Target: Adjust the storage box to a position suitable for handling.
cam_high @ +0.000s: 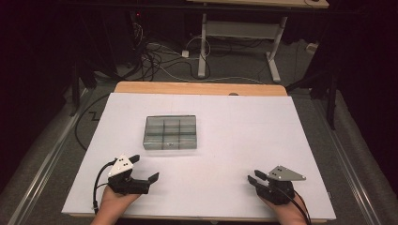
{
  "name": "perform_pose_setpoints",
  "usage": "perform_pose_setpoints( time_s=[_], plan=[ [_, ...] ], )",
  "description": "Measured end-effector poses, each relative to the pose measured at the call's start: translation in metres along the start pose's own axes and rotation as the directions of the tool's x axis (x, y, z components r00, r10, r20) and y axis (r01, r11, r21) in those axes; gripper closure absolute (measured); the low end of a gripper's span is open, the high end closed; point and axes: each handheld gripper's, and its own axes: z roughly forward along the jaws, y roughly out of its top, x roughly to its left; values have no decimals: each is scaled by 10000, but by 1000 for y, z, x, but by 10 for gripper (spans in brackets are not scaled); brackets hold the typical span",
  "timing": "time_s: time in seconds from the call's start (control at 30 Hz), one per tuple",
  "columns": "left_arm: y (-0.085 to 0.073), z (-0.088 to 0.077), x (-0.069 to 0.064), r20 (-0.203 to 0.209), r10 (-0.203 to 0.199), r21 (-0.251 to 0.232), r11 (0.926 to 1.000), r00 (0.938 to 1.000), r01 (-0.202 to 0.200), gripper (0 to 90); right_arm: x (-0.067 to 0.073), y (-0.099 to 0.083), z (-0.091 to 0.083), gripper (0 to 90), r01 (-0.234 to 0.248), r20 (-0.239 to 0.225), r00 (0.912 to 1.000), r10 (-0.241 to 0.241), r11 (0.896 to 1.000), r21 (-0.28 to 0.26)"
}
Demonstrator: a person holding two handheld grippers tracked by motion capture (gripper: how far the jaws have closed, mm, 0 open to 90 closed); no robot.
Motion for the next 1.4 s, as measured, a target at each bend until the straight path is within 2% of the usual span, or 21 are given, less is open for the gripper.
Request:
perform_pose_setpoints(
  time_s=[0.13,0.23,0.33,0.47,0.67,0.83,1.1,1.27,1.33,1.4],
  plan=[
    [0,0,0,4,-6,4,10000,10000,6,0,1,3,9,688,135,-41,9999,-134,9993,362],
    [0,0,0,8,-26,6,10000,10000,26,0,3,5,13,724,347,109,9993,-355,9973,648],
    [0,0,0,9,-11,15,10000,10000,11,0,5,6,14,798,510,111,9986,-518,9966,641],
    [0,0,0,17,15,21,10000,10000,-15,0,5,6,13,804,478,80,9988,-485,9967,660],
    [2,-1,-2,32,43,0,10000,10000,-43,0,3,3,8,803,290,125,9995,-298,9976,630],
    [9,5,-4,-19,260,-50,9996,9997,-260,0,-2,-9,-8,803,65,314,9995,-83,9983,573],
    [18,14,0,53,194,-177,9997,9998,-193,0,-5,-26,-28,803,-327,672,9973,286,9976,604],
    [20,18,1,85,198,-212,9996,9998,-196,0,-6,-30,-32,792,-490,723,9964,451,9974,534],
    [20,19,1,94,247,-164,9996,9997,-245,0,-6,-31,-34,709,-523,592,9970,503,9981,337],
    [20,19,0,78,266,-137,9996,9996,-265,0,-7,-30,-36,673,-632,465,9969,627,9980,89]
  ],
)
